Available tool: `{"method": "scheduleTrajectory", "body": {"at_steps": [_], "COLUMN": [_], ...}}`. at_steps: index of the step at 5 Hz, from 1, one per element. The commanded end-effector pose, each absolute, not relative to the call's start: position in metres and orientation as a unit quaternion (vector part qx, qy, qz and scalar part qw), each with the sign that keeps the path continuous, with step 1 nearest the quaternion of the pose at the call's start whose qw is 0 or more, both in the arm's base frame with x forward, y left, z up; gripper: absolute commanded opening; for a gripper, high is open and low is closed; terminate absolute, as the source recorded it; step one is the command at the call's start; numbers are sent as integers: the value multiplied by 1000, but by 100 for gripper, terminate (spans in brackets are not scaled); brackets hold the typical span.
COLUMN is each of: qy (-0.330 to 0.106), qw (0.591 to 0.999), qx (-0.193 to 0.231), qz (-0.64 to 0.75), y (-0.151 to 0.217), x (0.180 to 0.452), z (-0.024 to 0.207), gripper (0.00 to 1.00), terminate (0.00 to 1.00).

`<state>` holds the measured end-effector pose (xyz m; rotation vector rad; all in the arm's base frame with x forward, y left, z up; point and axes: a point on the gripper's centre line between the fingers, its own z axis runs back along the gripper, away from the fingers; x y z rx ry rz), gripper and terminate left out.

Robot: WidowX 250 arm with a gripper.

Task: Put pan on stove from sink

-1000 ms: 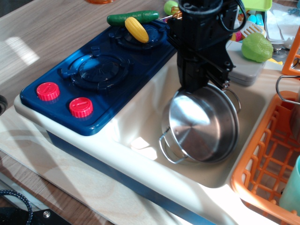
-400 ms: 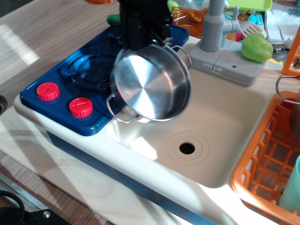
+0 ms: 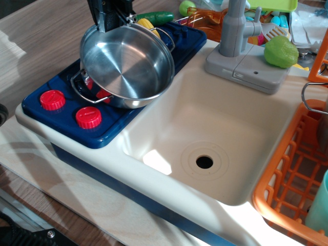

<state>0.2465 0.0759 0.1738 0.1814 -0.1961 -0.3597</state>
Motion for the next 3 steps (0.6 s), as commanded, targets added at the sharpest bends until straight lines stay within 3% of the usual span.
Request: {"method": "scheduleTrajectory", "body": {"at_steps": [1,2,3], "qy": [-139,-178,-178], "qw": [969,959,959], "qx": [92,85,85], "qz": [-184,-202,-202], "y": [103,106,106], "x": [247,247,247], "z": [172,158,158], "gripper": [0,100,100], "terminate": [0,0,100]}}
